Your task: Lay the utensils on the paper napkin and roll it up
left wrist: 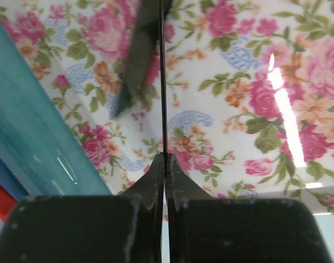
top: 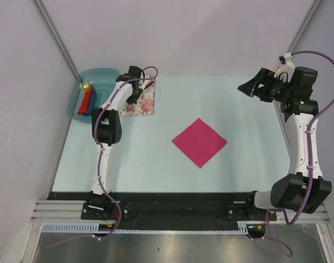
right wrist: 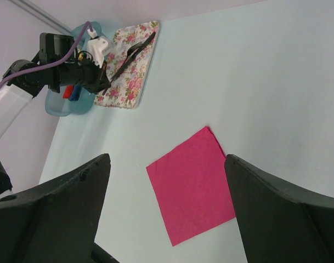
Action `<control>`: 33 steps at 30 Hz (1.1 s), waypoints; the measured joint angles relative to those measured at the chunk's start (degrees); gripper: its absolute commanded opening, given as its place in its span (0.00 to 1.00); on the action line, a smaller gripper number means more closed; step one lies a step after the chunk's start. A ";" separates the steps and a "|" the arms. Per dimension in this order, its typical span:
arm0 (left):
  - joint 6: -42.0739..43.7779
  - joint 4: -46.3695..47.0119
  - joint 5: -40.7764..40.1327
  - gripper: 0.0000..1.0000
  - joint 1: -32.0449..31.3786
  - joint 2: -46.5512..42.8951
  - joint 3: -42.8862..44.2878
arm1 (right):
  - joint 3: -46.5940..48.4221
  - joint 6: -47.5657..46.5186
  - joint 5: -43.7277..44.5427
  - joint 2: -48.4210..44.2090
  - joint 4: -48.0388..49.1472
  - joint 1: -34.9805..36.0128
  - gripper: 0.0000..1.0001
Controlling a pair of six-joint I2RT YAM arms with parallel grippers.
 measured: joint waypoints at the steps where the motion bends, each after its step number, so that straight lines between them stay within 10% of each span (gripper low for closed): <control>1: 0.46 -0.09 0.26 0.00 -0.22 0.07 -0.02 | 0.00 0.00 -0.04 0.00 -0.09 -0.15 0.89; 33: 9.18 -0.42 6.32 0.00 -1.18 -18.53 -27.06 | -4.42 0.72 -3.48 -2.03 0.20 -1.36 0.87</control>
